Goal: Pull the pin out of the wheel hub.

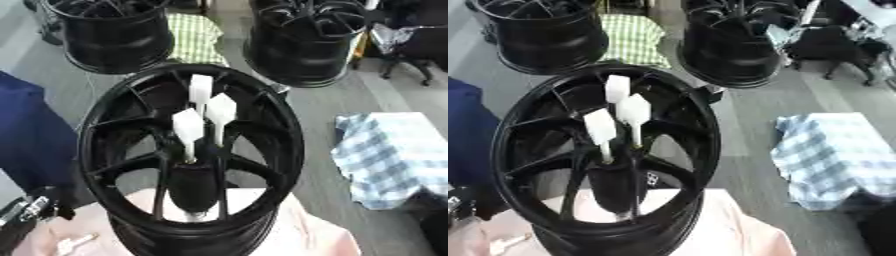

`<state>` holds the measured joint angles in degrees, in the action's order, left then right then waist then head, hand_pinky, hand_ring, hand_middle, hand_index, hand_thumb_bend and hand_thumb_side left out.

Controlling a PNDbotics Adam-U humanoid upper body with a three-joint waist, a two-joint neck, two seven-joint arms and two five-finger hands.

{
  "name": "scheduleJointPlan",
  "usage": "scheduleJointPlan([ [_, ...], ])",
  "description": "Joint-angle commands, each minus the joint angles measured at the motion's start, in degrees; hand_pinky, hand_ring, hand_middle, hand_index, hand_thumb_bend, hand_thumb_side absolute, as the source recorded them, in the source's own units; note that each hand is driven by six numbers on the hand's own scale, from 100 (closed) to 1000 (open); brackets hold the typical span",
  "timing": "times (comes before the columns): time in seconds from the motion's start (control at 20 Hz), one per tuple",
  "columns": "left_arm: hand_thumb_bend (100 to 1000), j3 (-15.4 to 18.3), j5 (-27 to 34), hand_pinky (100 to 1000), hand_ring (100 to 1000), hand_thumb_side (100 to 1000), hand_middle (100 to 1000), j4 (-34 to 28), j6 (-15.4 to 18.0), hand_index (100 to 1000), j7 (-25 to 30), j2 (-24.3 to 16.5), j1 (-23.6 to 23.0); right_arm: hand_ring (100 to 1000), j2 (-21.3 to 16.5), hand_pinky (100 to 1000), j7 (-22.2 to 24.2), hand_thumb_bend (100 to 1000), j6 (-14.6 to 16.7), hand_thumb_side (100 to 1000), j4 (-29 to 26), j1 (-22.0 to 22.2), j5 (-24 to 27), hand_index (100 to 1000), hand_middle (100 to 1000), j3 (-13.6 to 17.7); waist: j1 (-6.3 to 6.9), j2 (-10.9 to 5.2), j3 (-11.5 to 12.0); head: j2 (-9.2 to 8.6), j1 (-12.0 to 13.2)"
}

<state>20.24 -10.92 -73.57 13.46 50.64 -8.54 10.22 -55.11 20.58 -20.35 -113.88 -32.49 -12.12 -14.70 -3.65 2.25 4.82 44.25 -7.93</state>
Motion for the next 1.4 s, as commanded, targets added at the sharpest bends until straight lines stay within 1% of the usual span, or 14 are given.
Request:
scheduleJointPlan([
  [0.05, 100, -0.71, -0.08, 616, 574, 837, 610, -1.42, 1.03, 856, 1.33, -0.12, 1.03, 820, 1.92, 803, 7.36, 108, -2.25, 436, 0.09, -4.74, -0.92, 967, 857, -3.55, 0.12, -0.22, 0.30, -0.13, -1.10],
  [0.15, 100, -1.03, -0.08, 616, 574, 836, 610, -1.58, 0.97, 856, 1.33, 0.09, 1.25, 856, 4.78, 823, 11.39, 134, -3.07, 429, 2.29, -7.68, -3.44, 971, 884, -5.34, 0.18, -0.05, 0.74, -0.13, -1.82],
  [0.3, 100, -1.47, -0.08, 615, 574, 835, 610, -1.76, 0.92, 856, 1.33, 0.42, 1.60, 881, 9.23, 841, 15.18, 172, -2.72, 437, 7.50, -11.09, -6.82, 973, 907, -7.39, 0.28, 0.19, 1.43, -0.14, -2.77],
  [0.4, 100, -1.76, -0.12, 615, 574, 834, 610, -1.84, 0.89, 856, 1.33, 0.64, 1.86, 898, 11.92, 853, 16.77, 222, -1.86, 445, 11.23, -12.82, -8.62, 977, 917, -8.54, 0.36, 0.38, 1.92, -0.29, -3.46],
  [0.45, 100, -1.87, -0.14, 615, 574, 834, 609, -1.86, 0.89, 856, 1.33, 0.73, 1.97, 902, 13.09, 856, 17.42, 218, -1.26, 455, 12.99, -13.51, -9.44, 979, 921, -9.01, 0.40, 0.46, 2.11, -0.40, -3.74],
  [0.6, 100, -2.15, -0.20, 615, 574, 835, 609, -1.91, 0.90, 856, 1.33, 0.99, 2.27, 908, 16.07, 863, 18.82, 256, 0.65, 473, 17.59, -15.00, -11.76, 983, 922, -10.06, 0.49, 0.70, 2.68, -0.69, -4.49],
  [0.65, 100, -2.22, -0.22, 615, 574, 835, 609, -1.93, 0.88, 856, 1.33, 1.09, 2.35, 910, 16.86, 866, 19.24, 307, 1.23, 462, 18.80, -15.31, -12.43, 983, 919, -10.39, 0.51, 0.76, 2.85, -0.77, -4.68],
  [0.7, 100, -2.27, -0.22, 615, 574, 836, 609, -1.95, 0.83, 856, 1.33, 1.18, 2.43, 910, 17.52, 866, 19.83, 269, 1.83, 466, 19.76, -15.57, -13.08, 981, 918, -10.77, 0.53, 0.81, 3.01, -0.84, -4.86],
  [0.75, 100, -2.30, -0.22, 615, 574, 838, 609, -1.98, 0.77, 856, 1.33, 1.25, 2.47, 903, 18.02, 866, 20.49, 304, 2.41, 455, 20.41, -15.76, -13.65, 976, 908, -11.09, 0.54, 0.84, 3.11, -0.88, -4.99],
  [0.8, 100, -2.33, -0.23, 615, 574, 838, 609, -2.01, 0.70, 856, 1.33, 1.32, 2.50, 902, 18.39, 866, 21.35, 276, 2.96, 460, 20.77, -15.89, -14.08, 973, 906, -11.43, 0.54, 0.85, 3.18, -0.93, -5.07],
  [0.95, 100, -2.38, -0.24, 615, 574, 839, 609, -2.11, 0.51, 856, 1.33, 1.40, 2.51, 897, 18.91, 867, 24.31, 280, 4.07, 460, 20.75, -16.02, -14.67, 964, 894, -12.16, 0.50, 0.86, 3.25, -1.05, -5.25],
  [1.1, 100, -2.42, -0.23, 614, 574, 838, 609, -2.19, 0.38, 856, 1.33, 1.52, 2.53, 893, 19.30, 868, 27.21, 283, 4.47, 458, 20.26, -16.14, -15.06, 960, 891, -12.71, 0.53, 0.83, 3.36, -1.14, -5.45],
  [1.3, 100, -2.48, -0.22, 614, 574, 839, 608, -2.33, 0.16, 856, 1.33, 1.75, 2.57, 891, 20.22, 868, 28.85, 292, 4.63, 458, 20.43, -16.29, -15.76, 957, 888, -13.21, 0.61, 0.77, 3.56, -1.15, -5.75],
  [1.4, 100, -2.54, -0.24, 614, 573, 840, 608, -2.40, 0.02, 856, 1.33, 1.87, 2.58, 887, 20.61, 867, 29.22, 281, 4.77, 460, 20.63, -16.32, -16.01, 955, 887, -13.48, 0.62, 0.75, 3.64, -1.14, -5.89],
])
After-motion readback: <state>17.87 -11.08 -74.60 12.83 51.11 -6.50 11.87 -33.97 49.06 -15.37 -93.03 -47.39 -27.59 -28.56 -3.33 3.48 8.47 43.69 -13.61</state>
